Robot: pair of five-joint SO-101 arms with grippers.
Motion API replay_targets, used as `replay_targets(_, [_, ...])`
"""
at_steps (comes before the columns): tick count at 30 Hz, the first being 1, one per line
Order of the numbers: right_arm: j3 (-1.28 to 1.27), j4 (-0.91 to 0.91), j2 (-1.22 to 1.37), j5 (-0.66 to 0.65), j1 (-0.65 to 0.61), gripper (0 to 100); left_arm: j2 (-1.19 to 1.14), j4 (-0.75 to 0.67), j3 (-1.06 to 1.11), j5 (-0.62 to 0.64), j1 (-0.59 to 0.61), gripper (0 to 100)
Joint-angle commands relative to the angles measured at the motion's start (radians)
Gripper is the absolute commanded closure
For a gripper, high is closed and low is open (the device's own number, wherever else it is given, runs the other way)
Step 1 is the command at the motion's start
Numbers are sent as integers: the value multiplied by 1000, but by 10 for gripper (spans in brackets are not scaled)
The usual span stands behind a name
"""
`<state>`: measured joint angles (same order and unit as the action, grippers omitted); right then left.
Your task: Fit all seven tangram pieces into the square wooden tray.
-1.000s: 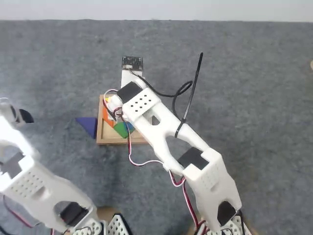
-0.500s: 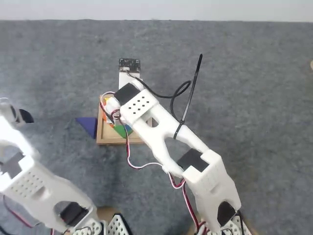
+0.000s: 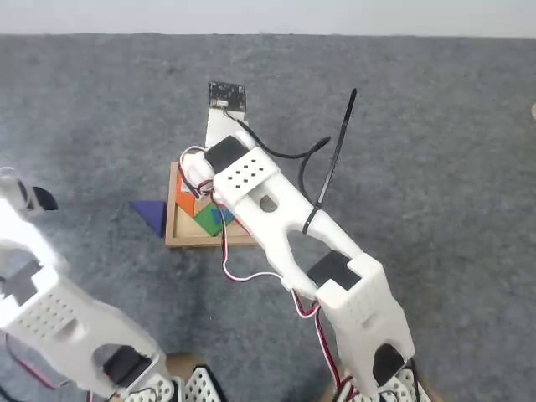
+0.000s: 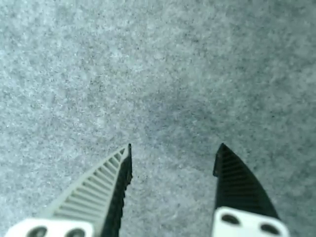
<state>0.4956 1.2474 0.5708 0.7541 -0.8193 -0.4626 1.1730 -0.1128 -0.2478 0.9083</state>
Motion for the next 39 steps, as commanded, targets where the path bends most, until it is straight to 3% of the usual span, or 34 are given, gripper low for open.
replay_targets(1, [46, 25, -2, -12, -36, 912, 8, -11, -38, -2, -3, 735])
replay_targets(20, [46, 122, 10, -28, -71, 912, 8, -12, -39, -2, -2, 735])
replay_targets(31, [-80, 74, 1, -32, 5, 913, 8, -14, -39, -2, -6, 735])
replay_targets(39, [-97, 159, -128, -221, -77, 913, 8, -15, -38, -2, -2, 735])
